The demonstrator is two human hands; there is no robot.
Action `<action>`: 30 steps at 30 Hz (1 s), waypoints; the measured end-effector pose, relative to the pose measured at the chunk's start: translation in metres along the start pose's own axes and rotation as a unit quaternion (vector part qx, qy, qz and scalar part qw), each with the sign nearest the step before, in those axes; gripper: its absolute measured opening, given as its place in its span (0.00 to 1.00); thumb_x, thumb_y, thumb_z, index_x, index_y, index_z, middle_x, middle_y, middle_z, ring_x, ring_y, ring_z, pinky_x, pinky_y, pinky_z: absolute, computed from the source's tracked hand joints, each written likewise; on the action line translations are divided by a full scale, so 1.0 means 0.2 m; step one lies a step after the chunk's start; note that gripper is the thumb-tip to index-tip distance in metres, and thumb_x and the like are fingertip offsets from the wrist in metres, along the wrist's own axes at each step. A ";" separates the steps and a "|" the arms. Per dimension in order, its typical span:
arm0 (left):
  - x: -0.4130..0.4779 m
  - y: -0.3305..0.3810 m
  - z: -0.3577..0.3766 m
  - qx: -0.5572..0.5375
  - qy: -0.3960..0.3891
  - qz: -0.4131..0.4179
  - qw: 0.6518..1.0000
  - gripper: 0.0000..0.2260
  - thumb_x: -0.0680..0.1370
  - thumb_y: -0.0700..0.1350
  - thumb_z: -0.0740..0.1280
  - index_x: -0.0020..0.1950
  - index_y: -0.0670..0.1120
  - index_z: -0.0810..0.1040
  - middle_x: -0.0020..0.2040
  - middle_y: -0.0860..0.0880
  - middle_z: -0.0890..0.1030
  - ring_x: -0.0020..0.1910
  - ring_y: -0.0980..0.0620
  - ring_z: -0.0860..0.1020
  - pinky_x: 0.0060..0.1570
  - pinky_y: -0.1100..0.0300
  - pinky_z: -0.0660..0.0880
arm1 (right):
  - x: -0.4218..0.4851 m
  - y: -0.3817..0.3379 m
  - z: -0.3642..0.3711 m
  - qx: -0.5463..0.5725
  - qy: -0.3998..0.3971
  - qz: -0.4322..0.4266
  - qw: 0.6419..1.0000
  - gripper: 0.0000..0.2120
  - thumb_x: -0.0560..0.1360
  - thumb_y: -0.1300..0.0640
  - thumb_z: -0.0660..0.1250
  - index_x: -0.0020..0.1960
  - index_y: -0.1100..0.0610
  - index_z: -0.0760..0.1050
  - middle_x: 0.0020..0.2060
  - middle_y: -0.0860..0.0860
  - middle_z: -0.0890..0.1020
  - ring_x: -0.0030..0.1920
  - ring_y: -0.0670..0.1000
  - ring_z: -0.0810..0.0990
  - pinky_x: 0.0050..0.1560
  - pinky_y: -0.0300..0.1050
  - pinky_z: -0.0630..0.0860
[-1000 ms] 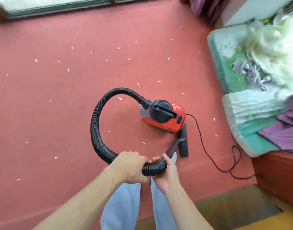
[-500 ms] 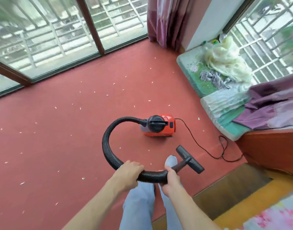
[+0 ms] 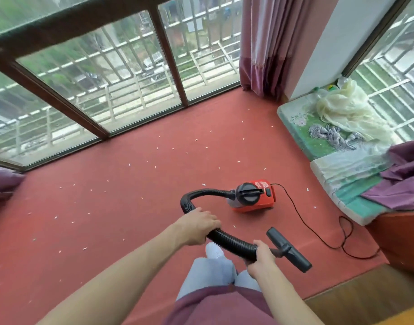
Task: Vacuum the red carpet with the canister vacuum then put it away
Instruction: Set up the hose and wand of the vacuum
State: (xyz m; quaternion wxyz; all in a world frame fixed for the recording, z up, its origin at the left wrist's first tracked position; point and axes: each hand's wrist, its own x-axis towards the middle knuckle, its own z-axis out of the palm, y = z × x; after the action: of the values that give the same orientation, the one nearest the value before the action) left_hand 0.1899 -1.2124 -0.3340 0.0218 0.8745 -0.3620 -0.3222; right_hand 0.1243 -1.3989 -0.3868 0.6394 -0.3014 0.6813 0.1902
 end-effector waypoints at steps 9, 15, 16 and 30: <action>0.13 -0.09 -0.36 0.047 -0.015 0.036 0.998 0.13 0.70 0.39 0.67 0.54 0.45 0.77 0.52 0.46 0.80 0.54 0.44 0.77 0.53 0.52 0.72 | -0.04 -0.12 0.05 0.092 -0.055 0.008 0.994 0.13 0.76 0.62 0.65 0.58 0.57 0.67 0.40 0.58 0.75 0.35 0.56 0.76 0.17 0.43 0.74; 0.24 -0.22 -0.55 0.071 -0.044 0.098 0.992 0.07 0.68 0.43 0.68 0.44 0.47 0.73 0.44 0.47 0.81 0.45 0.43 0.78 0.42 0.53 0.75 | -0.07 -0.14 0.18 0.193 -0.041 -0.012 0.980 0.09 0.77 0.62 0.63 0.56 0.57 0.66 0.39 0.57 0.74 0.35 0.55 0.74 0.21 0.39 0.75; 0.24 -0.25 -0.56 0.072 -0.057 0.109 0.990 0.07 0.68 0.43 0.68 0.44 0.48 0.73 0.45 0.47 0.81 0.46 0.43 0.79 0.43 0.52 0.76 | -0.07 -0.12 0.21 0.215 -0.033 -0.019 0.976 0.10 0.76 0.62 0.64 0.56 0.57 0.66 0.40 0.57 0.74 0.36 0.55 0.74 0.20 0.40 0.75; 0.47 -0.55 -0.68 0.121 -0.129 0.261 0.949 0.07 0.72 0.42 0.71 0.47 0.48 0.76 0.47 0.46 0.82 0.47 0.44 0.80 0.42 0.54 0.75 | -0.09 0.05 0.42 0.415 0.040 -0.040 0.908 0.07 0.75 0.63 0.68 0.49 0.56 0.71 0.39 0.53 0.76 0.36 0.53 0.77 0.18 0.43 0.75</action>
State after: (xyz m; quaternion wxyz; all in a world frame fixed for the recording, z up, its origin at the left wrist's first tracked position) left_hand 0.3863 -1.2189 -0.3082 -0.0480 0.6963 -0.6136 -0.3692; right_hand 0.1815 -1.3353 -0.3799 0.6861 -0.0434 0.7110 -0.1479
